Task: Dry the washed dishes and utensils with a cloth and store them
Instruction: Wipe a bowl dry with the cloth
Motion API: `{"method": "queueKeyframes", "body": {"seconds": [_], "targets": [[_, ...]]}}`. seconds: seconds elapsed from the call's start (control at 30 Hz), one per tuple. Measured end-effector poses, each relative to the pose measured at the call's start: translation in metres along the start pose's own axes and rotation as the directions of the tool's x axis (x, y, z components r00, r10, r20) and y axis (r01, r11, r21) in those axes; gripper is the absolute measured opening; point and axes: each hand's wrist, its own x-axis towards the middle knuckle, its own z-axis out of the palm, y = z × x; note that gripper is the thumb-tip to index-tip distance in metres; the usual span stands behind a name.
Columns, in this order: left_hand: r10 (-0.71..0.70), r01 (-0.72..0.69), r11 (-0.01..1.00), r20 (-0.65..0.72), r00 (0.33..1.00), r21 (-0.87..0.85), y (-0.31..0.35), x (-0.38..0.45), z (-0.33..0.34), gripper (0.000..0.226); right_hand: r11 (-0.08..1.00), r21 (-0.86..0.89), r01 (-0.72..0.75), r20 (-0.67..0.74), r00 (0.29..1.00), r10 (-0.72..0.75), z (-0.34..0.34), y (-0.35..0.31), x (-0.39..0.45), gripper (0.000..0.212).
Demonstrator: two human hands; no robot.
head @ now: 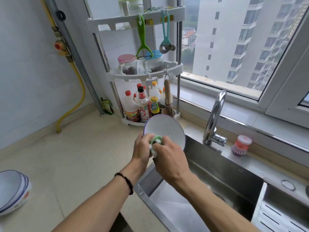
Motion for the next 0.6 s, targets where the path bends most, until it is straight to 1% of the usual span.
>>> {"method": "queueKeyframes", "body": {"seconds": [0.03,0.07,0.1,0.13,0.17,0.2,0.27,0.33,0.37,0.4,0.47,0.5,0.53,0.57,0.6], "targets": [[0.056,-0.056,0.998,-0.019,0.998,0.016,0.003,0.003,0.002,0.019,1.000,-0.005,-0.004,0.027,1.000,0.004,0.003,0.000,-0.001,0.021],[0.109,-0.109,0.992,0.001,0.994,0.057,0.008,0.007,0.001,0.019,0.999,-0.039,0.035,0.098,0.995,-0.032,0.005,0.005,-0.005,0.020],[0.141,-0.146,0.983,0.052,0.989,0.113,0.012,0.011,-0.003,0.026,0.992,-0.102,0.075,0.153,0.986,-0.059,0.004,0.012,-0.007,0.022],[0.156,-0.173,0.966,0.101,0.983,0.193,0.016,0.014,-0.006,0.035,0.983,-0.163,0.084,0.194,0.980,-0.052,0.002,0.019,-0.008,0.025],[0.165,-0.195,0.941,0.128,0.978,0.277,0.017,0.015,-0.008,0.042,0.971,-0.225,0.084,0.213,0.976,-0.035,-0.002,0.026,-0.009,0.029],[0.182,-0.212,0.915,0.117,0.976,0.342,0.016,0.015,-0.007,0.048,0.962,-0.262,0.073,0.219,0.976,-0.015,-0.004,0.029,-0.008,0.031],[0.227,-0.219,0.902,0.023,0.974,0.371,0.016,0.015,0.001,0.051,0.977,-0.213,0.025,0.225,0.974,0.024,-0.007,0.022,-0.005,0.029],[0.254,-0.210,0.900,-0.067,0.965,0.381,0.019,0.013,0.008,0.048,0.993,-0.118,0.021,0.261,0.965,0.011,-0.005,0.011,-0.004,0.026],[0.251,-0.204,0.895,-0.072,0.965,0.397,0.019,0.013,0.009,0.046,0.995,-0.089,0.037,0.265,0.964,-0.013,-0.003,0.012,-0.005,0.027],[0.243,-0.200,0.885,-0.050,0.969,0.421,0.020,0.013,0.008,0.044,0.994,-0.095,0.057,0.263,0.964,-0.030,0.000,0.017,-0.007,0.028],[0.229,-0.212,0.861,0.021,0.973,0.463,0.021,0.015,0.005,0.042,0.980,-0.193,0.038,0.254,0.967,0.012,0.000,0.030,-0.008,0.032],[0.228,-0.220,0.854,0.041,0.973,0.471,0.021,0.016,0.006,0.039,0.970,-0.241,0.025,0.243,0.969,0.035,-0.001,0.037,-0.008,0.033],[0.241,-0.228,0.849,0.034,0.970,0.478,0.021,0.016,0.010,0.034,0.969,-0.248,-0.003,0.236,0.970,0.063,-0.003,0.038,-0.007,0.032],[0.255,-0.226,0.843,0.007,0.967,0.489,0.022,0.016,0.015,0.029,0.976,-0.215,-0.032,0.242,0.967,0.085,-0.003,0.037,-0.004,0.027],[0.267,-0.218,0.838,-0.029,0.963,0.500,0.022,0.016,0.019,0.027,0.989,-0.140,-0.049,0.257,0.963,0.084,-0.004,0.032,-0.002,0.022]]}}
